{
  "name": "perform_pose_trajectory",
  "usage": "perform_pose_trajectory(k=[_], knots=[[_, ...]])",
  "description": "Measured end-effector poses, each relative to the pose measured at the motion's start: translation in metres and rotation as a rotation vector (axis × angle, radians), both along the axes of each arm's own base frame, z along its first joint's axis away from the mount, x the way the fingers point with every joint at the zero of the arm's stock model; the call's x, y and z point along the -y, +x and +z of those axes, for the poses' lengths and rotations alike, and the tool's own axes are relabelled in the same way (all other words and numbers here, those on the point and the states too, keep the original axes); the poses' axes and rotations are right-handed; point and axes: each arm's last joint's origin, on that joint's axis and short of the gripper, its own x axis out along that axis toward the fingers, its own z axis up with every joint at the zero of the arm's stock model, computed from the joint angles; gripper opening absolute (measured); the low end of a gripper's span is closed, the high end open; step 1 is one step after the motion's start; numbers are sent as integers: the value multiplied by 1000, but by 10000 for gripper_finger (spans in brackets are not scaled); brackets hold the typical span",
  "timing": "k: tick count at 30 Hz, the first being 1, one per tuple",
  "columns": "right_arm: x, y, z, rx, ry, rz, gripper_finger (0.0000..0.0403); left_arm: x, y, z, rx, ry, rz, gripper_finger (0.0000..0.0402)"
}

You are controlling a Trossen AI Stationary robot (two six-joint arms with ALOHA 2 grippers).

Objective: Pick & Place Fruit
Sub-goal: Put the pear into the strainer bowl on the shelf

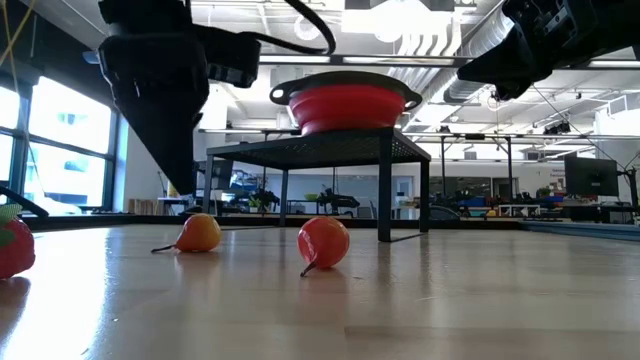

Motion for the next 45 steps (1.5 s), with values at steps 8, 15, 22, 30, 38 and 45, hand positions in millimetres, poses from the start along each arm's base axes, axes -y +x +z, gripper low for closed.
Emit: perform_pose_trajectory(k=[8, 15, 22, 30, 38, 45], knots=[[0, 0, 0, 1, 0, 0, 3, 1, 2, -1, 13, -11, -2, 257], [0, 0, 0, 1, -1, 0, 3, 4, 10, -2, 63, 9, -86, 257], [0, 0, 0, 3, 21, -5, 3, 4, 10, -3, 52, 31, -137, 257], [-2, 0, 0, 3, 37, 45, 2, 1, 3, -12, -9, 64, -187, 257], [-1, 0, 0, 3, 34, 41, 2, -11, 3, -28, -9, -15, -161, 257], [-1, 0, 0, 2, 32, 39, 2, -31, 10, -33, 1, -62, -192, 257]])
